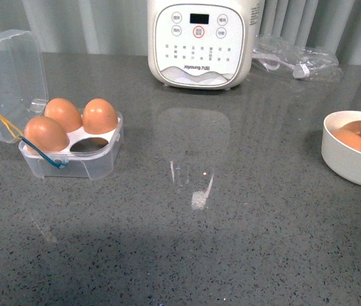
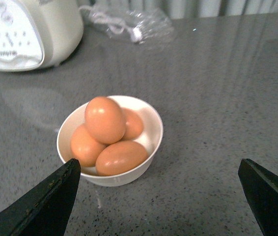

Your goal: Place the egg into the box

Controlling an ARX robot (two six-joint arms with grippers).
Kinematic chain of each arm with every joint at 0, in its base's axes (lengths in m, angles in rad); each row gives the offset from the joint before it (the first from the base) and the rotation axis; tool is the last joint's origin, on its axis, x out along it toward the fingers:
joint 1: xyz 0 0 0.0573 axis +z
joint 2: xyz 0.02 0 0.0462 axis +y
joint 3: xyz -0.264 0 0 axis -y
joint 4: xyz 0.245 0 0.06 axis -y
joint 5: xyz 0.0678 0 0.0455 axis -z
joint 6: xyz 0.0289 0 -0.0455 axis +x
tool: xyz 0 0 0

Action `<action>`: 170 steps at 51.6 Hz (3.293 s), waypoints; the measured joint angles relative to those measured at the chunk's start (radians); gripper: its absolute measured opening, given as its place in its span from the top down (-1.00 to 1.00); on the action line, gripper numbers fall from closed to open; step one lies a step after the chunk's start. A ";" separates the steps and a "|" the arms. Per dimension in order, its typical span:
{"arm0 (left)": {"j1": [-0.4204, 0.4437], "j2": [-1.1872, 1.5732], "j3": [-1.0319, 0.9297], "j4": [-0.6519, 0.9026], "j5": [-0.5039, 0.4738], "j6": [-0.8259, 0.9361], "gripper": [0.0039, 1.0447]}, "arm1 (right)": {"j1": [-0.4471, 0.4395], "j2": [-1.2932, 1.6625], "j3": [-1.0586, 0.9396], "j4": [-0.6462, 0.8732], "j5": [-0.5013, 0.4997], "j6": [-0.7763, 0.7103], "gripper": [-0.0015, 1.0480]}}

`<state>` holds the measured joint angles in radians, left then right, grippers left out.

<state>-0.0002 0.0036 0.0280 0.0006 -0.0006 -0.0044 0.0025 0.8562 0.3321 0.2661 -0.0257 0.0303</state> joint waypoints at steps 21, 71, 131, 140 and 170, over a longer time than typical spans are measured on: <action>0.000 0.000 0.000 0.000 0.000 0.000 -0.88 | 0.055 0.333 0.168 0.071 -0.056 -0.108 -0.87; 0.000 0.000 0.000 0.000 0.000 0.000 -0.88 | 0.037 0.603 0.326 0.123 -0.116 -0.139 -0.87; 0.000 0.000 0.000 0.000 0.000 0.000 -0.88 | 0.079 0.557 0.369 0.061 -0.099 -0.133 0.19; 0.000 0.000 0.000 0.000 0.000 0.000 -0.88 | 0.149 0.534 0.478 0.013 -0.116 -0.009 0.19; 0.000 0.000 0.000 0.000 0.000 0.000 -0.88 | 0.594 0.934 0.847 -0.021 -0.126 0.341 0.19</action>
<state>-0.0002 0.0036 0.0280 0.0006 -0.0006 -0.0044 0.5964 1.7905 1.1793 0.2447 -0.1513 0.3717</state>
